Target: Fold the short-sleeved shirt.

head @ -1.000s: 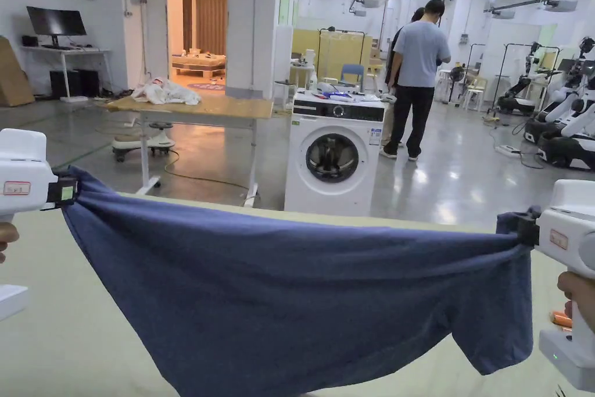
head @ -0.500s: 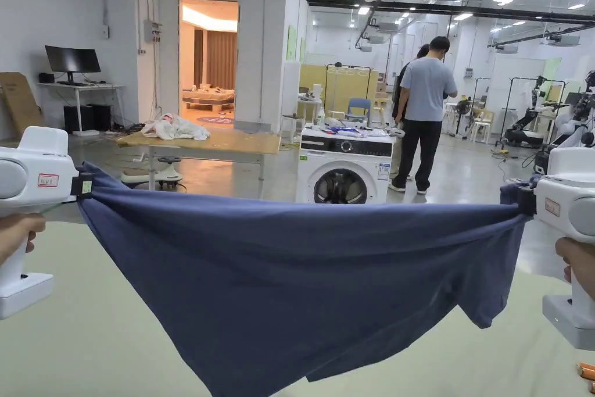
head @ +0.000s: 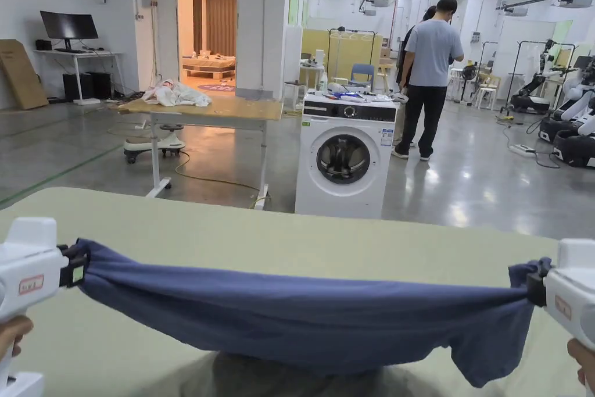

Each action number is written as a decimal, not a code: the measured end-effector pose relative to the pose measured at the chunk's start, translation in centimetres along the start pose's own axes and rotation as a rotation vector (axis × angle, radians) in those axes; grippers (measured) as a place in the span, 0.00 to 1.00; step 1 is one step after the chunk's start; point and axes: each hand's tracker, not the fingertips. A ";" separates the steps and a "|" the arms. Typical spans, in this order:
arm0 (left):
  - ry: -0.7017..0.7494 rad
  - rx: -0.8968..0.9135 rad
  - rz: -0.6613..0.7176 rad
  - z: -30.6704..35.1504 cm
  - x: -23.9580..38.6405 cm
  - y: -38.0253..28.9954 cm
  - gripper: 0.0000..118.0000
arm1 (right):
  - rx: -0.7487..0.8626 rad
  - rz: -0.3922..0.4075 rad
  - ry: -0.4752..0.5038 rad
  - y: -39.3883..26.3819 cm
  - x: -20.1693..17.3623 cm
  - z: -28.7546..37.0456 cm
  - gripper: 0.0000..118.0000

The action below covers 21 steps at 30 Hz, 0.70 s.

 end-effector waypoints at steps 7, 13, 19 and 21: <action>-0.020 -0.075 0.022 4.5 -0.4 -10.1 0.00 | -0.098 0.022 0.003 -10.5 -0.4 3.3 0.05; -0.013 -0.062 0.089 9.2 -0.8 -14.5 0.00 | -0.126 0.025 -0.015 -14.8 -0.1 8.0 0.05; 0.005 -0.114 0.148 11.3 -1.4 -18.5 0.00 | -0.188 0.027 -0.031 -18.2 -0.6 11.3 0.06; -0.002 -0.155 0.164 11.4 -1.6 -20.1 0.00 | -0.215 0.023 -0.026 -19.5 -0.9 11.6 0.05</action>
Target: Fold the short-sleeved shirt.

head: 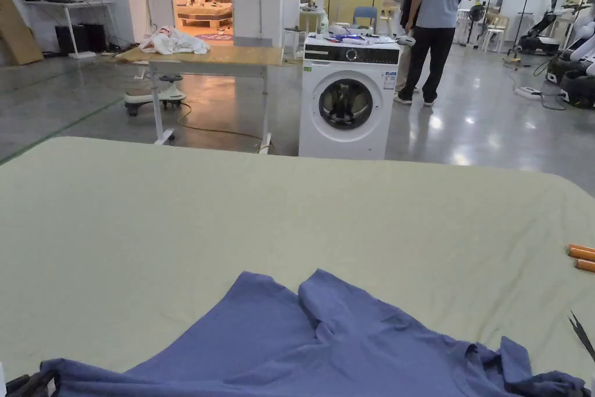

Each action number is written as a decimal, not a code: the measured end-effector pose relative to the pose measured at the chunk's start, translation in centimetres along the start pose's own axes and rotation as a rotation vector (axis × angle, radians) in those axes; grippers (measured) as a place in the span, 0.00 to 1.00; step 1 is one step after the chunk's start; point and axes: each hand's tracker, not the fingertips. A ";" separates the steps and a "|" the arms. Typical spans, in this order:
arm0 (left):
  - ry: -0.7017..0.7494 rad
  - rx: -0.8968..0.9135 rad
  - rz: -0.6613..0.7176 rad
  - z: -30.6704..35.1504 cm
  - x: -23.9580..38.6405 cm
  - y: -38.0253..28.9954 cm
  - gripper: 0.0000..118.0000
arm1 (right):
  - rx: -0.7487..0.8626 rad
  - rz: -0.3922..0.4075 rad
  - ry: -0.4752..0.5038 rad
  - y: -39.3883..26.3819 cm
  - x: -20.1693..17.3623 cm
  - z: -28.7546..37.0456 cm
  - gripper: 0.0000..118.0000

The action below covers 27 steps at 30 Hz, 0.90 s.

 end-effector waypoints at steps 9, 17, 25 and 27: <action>0.063 -0.104 -0.023 -0.8 -0.6 -3.3 0.16 | -0.098 0.009 -0.017 -3.8 -1.0 -0.8 0.15; 0.102 -0.008 -0.078 1.0 1.1 -0.9 0.49 | 0.056 0.012 -0.020 -1.4 -2.7 1.6 0.65; -0.002 0.113 -0.134 -0.3 6.7 2.5 0.47 | 0.261 -0.062 0.081 3.4 -8.3 3.1 0.64; -0.022 0.161 -0.144 -0.2 8.9 3.2 0.38 | 0.309 -0.093 0.100 4.6 -9.6 3.6 0.60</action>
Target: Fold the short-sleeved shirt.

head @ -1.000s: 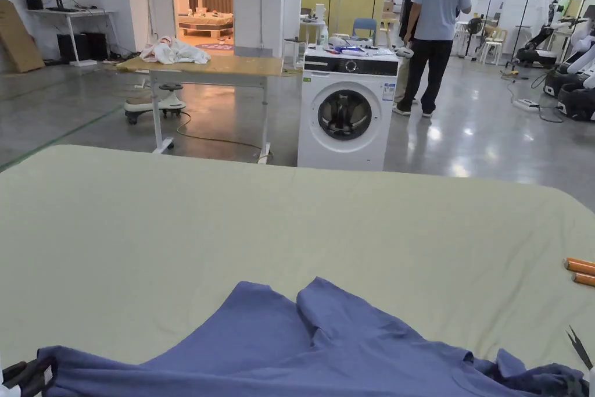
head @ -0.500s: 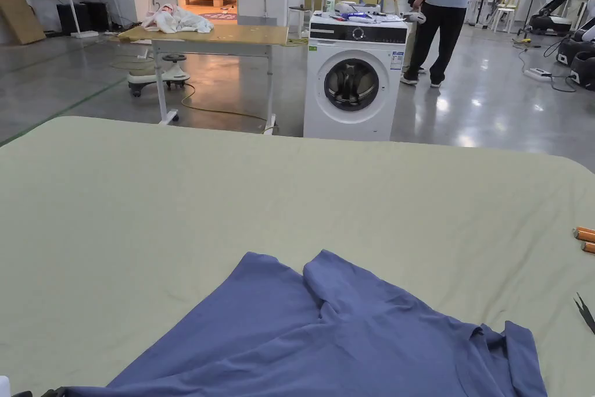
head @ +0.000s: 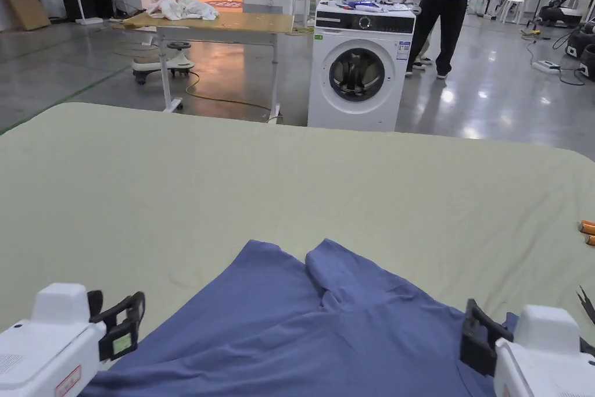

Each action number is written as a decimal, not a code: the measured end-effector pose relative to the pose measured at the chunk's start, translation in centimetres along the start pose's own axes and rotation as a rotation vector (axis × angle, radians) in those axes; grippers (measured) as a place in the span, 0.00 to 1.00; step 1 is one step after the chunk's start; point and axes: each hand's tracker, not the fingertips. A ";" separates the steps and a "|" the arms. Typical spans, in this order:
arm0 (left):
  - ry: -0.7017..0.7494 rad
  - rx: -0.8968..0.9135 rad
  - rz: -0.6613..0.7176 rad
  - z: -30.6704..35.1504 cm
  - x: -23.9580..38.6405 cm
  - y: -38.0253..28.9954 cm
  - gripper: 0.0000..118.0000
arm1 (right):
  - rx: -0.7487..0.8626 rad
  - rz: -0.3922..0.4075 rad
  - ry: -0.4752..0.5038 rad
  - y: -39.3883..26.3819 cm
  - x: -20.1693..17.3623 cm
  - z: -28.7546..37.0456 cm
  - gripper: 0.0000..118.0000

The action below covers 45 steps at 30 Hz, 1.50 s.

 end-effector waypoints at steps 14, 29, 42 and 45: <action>-0.037 0.084 -0.086 0.5 6.2 2.4 0.00 | 0.103 0.001 0.068 2.6 -4.4 -0.6 0.01; 0.081 -0.369 0.188 0.8 -10.2 -2.2 0.31 | -0.050 0.056 0.132 -1.0 -5.4 -2.6 0.01; 0.117 -0.507 0.190 -4.8 -9.4 -7.1 0.27 | -0.150 0.085 0.132 -2.8 -5.1 -4.4 0.01; 0.131 -0.510 0.115 -5.8 -8.8 -8.4 0.16 | -0.171 0.093 0.130 -3.0 -4.8 -5.4 0.01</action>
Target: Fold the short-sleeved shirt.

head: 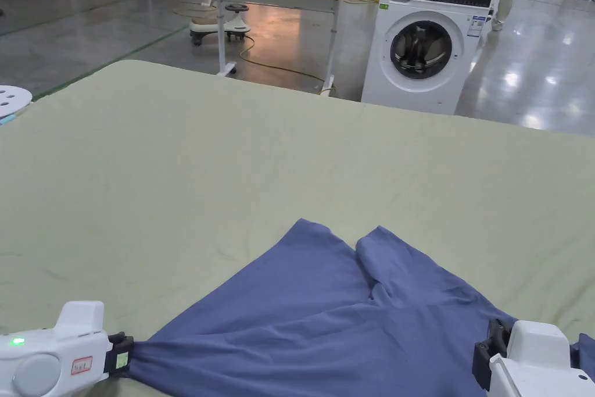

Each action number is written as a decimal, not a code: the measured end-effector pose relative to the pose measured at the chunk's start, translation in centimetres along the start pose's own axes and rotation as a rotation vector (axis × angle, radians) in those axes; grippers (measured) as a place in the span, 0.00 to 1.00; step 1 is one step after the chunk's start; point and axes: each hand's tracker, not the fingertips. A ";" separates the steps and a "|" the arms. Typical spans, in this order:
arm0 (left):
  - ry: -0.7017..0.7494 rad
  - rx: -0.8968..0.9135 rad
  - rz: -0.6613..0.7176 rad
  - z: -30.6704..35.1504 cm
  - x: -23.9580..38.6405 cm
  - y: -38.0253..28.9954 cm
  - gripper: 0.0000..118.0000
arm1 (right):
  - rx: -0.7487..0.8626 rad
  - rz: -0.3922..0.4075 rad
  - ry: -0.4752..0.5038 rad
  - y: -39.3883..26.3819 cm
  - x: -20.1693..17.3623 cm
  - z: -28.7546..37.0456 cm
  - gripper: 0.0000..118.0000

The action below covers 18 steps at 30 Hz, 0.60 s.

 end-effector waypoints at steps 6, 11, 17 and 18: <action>-0.026 -0.002 -0.040 0.5 0.9 0.0 0.00 | -0.068 -0.020 0.024 2.3 2.7 -5.3 0.11; -0.016 0.013 -0.076 1.7 1.0 -0.2 0.00 | -0.254 0.036 0.079 5.7 5.0 -14.0 0.57; -0.023 0.013 -0.037 2.5 0.6 -0.4 0.00 | -0.494 0.034 0.178 5.5 5.7 -22.6 0.57; -0.024 0.013 -0.031 2.6 0.5 -0.4 0.00 | -0.517 0.045 0.173 5.4 5.6 -23.5 0.57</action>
